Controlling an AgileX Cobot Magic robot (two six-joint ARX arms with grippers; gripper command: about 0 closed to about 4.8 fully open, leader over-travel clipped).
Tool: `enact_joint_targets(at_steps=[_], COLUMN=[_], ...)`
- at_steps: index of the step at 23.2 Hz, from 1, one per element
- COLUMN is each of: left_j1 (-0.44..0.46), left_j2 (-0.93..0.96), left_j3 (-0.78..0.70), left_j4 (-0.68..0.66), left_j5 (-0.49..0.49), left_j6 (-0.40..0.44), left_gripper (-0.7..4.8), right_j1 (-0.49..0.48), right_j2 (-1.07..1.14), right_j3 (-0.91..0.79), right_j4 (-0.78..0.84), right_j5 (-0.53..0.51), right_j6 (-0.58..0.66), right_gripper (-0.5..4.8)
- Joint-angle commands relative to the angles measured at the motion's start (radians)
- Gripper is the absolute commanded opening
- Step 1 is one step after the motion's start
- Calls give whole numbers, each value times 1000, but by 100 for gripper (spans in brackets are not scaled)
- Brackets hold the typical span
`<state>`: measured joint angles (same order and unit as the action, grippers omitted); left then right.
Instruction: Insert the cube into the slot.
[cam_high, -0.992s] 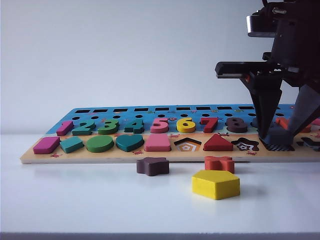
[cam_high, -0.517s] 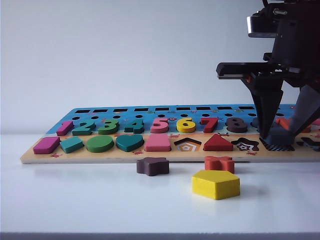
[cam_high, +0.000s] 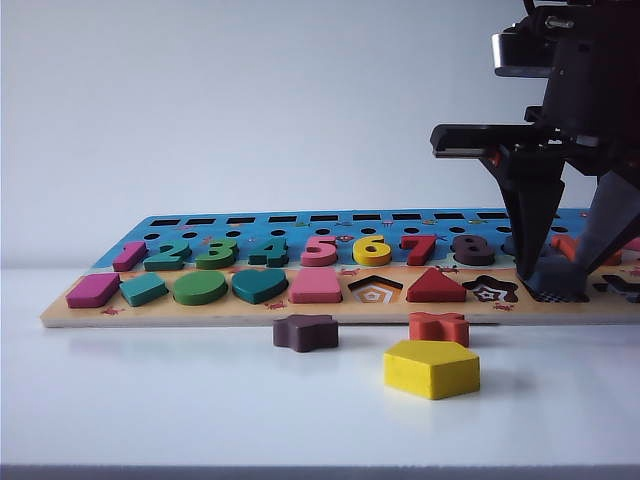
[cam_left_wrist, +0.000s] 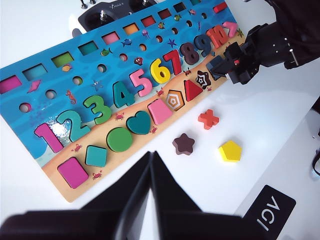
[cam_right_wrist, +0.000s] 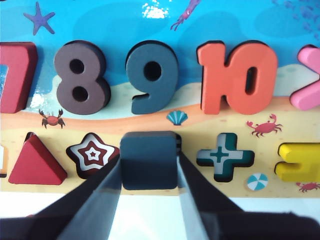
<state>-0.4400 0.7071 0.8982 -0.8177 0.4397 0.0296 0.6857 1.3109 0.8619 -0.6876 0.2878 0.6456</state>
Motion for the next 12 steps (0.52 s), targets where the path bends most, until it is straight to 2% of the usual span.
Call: enact_joint_targets(at_steps=[1,9,12], left_j1=[1,0,0], left_j2=[0,10,14], left_j3=[-5,-11,-11], left_j4=[44,110,114], left_j5=[6,140,159], left_j6=[4,5,5], left_gripper=[10,10,10], right_j1=[2,2,2], right_j2=[1,1,1], right_j3=[-10,-19,-19], right_j4=[6,10,7], right_j5=[2,2,0], right_j6=[-3,0,0], right_gripper=[-2,-1,-2])
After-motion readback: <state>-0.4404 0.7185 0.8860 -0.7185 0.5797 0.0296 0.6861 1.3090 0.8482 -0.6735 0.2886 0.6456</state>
